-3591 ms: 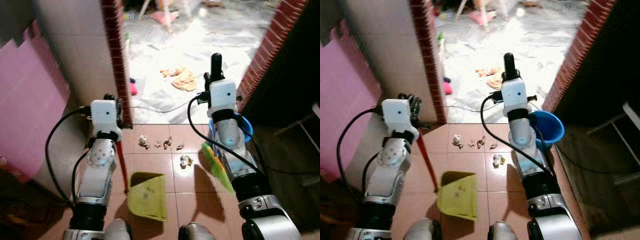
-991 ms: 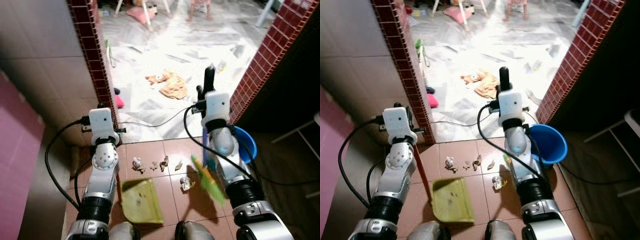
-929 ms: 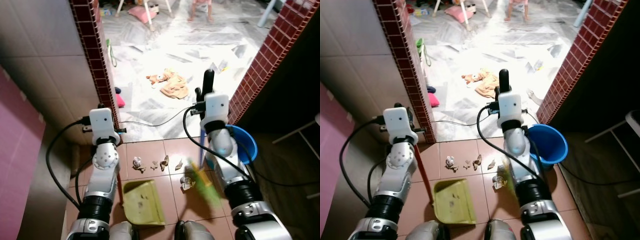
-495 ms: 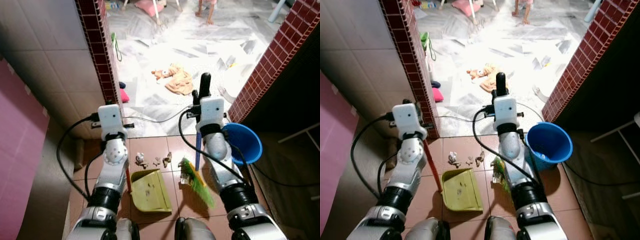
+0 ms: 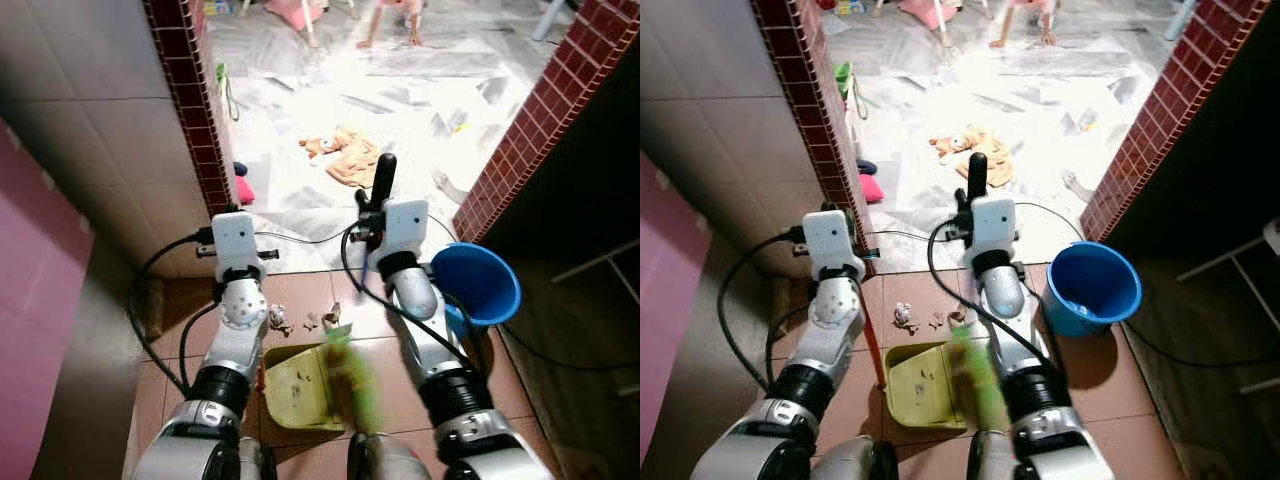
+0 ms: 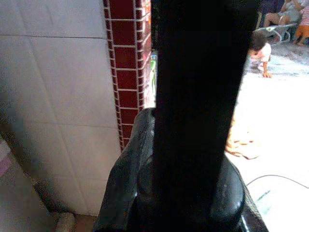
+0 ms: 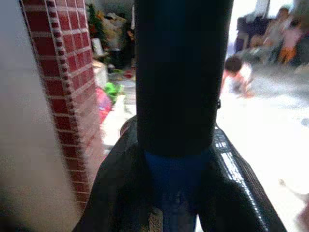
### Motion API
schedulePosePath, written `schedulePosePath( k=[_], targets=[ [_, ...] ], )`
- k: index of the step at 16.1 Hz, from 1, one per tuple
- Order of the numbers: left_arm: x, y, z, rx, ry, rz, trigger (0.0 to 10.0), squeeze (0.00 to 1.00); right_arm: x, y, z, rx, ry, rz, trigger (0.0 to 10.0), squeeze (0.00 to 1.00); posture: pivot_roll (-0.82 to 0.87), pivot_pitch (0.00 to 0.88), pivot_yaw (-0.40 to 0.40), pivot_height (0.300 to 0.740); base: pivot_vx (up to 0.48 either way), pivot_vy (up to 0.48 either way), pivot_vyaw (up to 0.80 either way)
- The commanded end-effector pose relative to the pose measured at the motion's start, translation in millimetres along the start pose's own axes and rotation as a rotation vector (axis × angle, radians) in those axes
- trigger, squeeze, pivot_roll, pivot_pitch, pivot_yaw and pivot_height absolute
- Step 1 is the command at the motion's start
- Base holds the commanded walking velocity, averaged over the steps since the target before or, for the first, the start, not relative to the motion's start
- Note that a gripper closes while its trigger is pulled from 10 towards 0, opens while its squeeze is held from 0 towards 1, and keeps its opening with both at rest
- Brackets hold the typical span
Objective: Sweep floor
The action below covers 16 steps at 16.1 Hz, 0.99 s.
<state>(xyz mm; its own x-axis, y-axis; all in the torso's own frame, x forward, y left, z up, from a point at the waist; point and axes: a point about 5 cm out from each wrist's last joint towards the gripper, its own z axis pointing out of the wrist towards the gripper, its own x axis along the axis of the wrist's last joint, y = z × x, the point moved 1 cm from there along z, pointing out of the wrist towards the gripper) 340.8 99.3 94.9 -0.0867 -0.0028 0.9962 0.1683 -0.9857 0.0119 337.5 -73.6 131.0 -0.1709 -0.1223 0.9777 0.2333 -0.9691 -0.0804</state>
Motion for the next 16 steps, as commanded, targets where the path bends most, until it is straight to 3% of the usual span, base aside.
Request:
schedulePosePath(
  k=[1, 4, 8, 12, 14, 16],
  targets=[
    [6.4, 7.8, 2.2, -0.019, 0.028, -0.010, 10.0, 0.00, 17.0, -5.8, 6.4, 0.030, 0.053, 0.110, 10.0, 0.00, -0.06, 0.140, -0.005, 0.740, 0.000, 0.000, 0.00],
    [6.8, 7.9, 4.2, -0.022, 0.030, -0.013, 10.0, 0.00, 33.6, -3.9, 13.1, 0.090, 0.088, 0.110, 10.0, 0.00, -0.06, 0.128, -0.009, 0.740, 0.000, 0.000, 0.00],
    [4.2, 4.8, 6.4, -0.019, 0.019, -0.017, 10.0, 0.00, 79.5, 3.5, 28.3, 0.284, 0.227, -0.110, 10.0, 0.00, -0.08, 0.105, -0.009, 0.740, 0.000, 0.000, 0.00],
    [4.6, 4.9, 8.7, -0.027, 0.021, -0.014, 10.0, 0.00, 101.5, 9.1, 32.9, 0.327, 0.284, -0.173, 10.0, 0.00, -0.08, 0.087, -0.014, 0.740, 0.000, 0.000, 0.00],
    [4.1, 4.5, 9.3, -0.029, 0.019, -0.015, 10.0, 0.00, 104.0, 13.4, 34.5, 0.333, 0.286, -0.188, 10.0, 0.00, -0.08, 0.085, -0.015, 0.740, 0.000, 0.000, 0.00],
    [3.8, 4.5, 9.8, -0.024, 0.018, -0.007, 10.0, 0.00, 93.7, 21.1, 31.8, 0.312, 0.279, -0.289, 10.0, 0.00, -0.08, 0.081, -0.018, 0.740, 0.000, 0.000, 0.00]
  ],
)
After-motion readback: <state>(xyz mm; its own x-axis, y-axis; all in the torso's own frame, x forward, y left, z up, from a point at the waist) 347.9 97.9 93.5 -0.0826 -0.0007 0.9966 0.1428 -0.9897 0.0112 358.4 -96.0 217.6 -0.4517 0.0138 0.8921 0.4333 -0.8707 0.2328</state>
